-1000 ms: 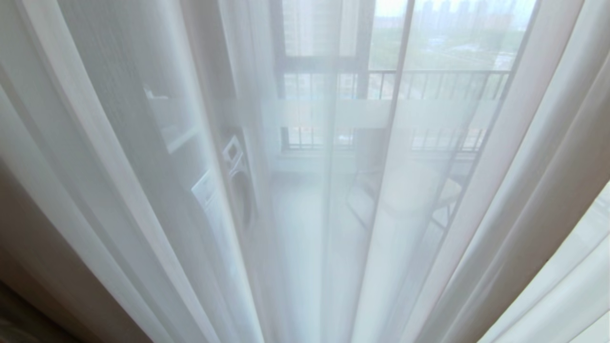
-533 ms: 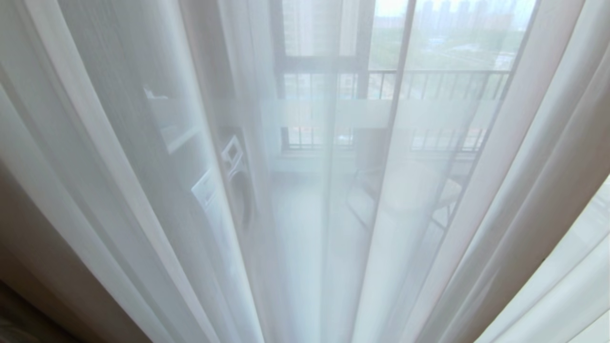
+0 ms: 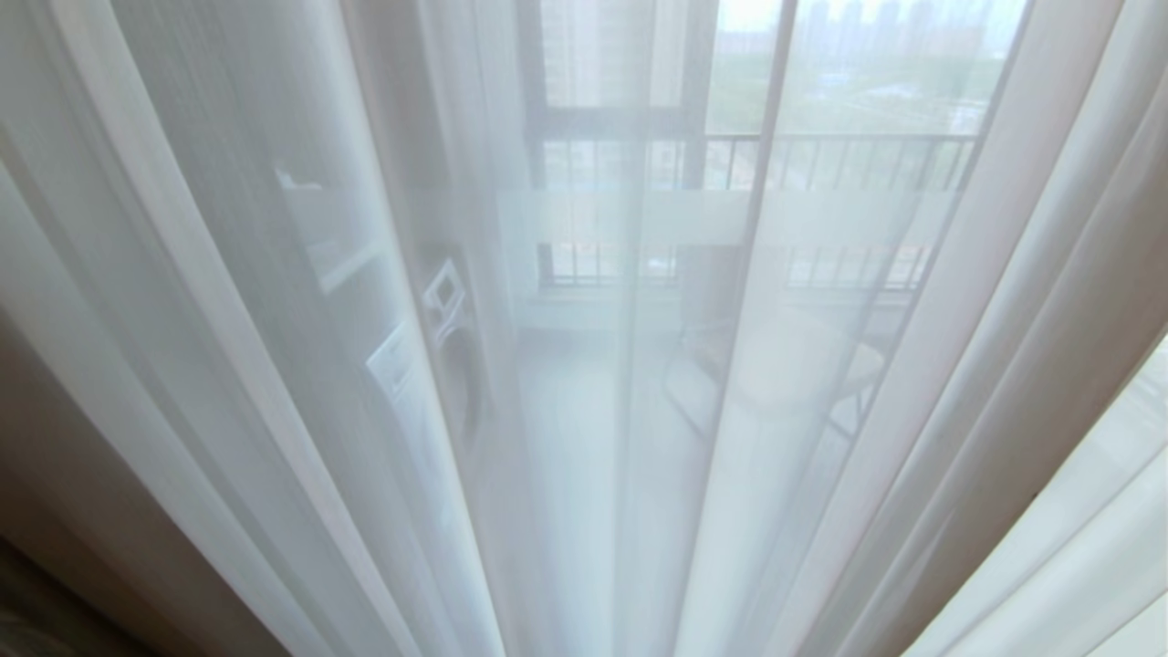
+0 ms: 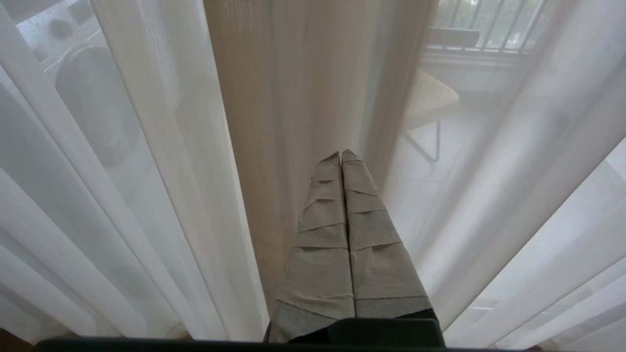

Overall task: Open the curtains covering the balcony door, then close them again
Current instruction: Close the outer curtains on both sides

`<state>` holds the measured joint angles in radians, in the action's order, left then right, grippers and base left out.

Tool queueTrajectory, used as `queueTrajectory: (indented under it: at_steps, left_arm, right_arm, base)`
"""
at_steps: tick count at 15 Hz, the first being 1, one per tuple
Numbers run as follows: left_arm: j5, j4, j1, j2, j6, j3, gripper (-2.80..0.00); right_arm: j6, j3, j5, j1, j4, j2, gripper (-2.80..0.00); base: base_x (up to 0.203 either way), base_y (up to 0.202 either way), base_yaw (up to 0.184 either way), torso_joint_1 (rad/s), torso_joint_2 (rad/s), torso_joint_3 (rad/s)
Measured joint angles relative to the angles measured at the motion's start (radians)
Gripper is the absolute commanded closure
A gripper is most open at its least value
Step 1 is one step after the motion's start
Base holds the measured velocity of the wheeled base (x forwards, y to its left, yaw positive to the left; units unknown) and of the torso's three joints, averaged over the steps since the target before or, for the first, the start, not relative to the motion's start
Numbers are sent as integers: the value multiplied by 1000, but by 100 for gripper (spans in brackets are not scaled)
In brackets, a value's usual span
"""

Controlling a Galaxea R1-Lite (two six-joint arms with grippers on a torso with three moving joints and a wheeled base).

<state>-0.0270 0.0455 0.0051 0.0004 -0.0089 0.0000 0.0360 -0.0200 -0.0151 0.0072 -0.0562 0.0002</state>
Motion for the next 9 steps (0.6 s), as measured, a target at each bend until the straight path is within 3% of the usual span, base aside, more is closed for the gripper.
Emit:
queueTrajectory:
  at_steps: [3,9]
  left_arm:
    - [0,0,1,0,0,0,0]
    - [-1,0,1,0,-1,0,0]
  right_arm:
    - [0,0,-1,0,0,0,0]
    - [0,0,0,0,0,0,0]
  base:
    - [1,54,5,-2,3,3]
    - [0,188,2,3,0,2]
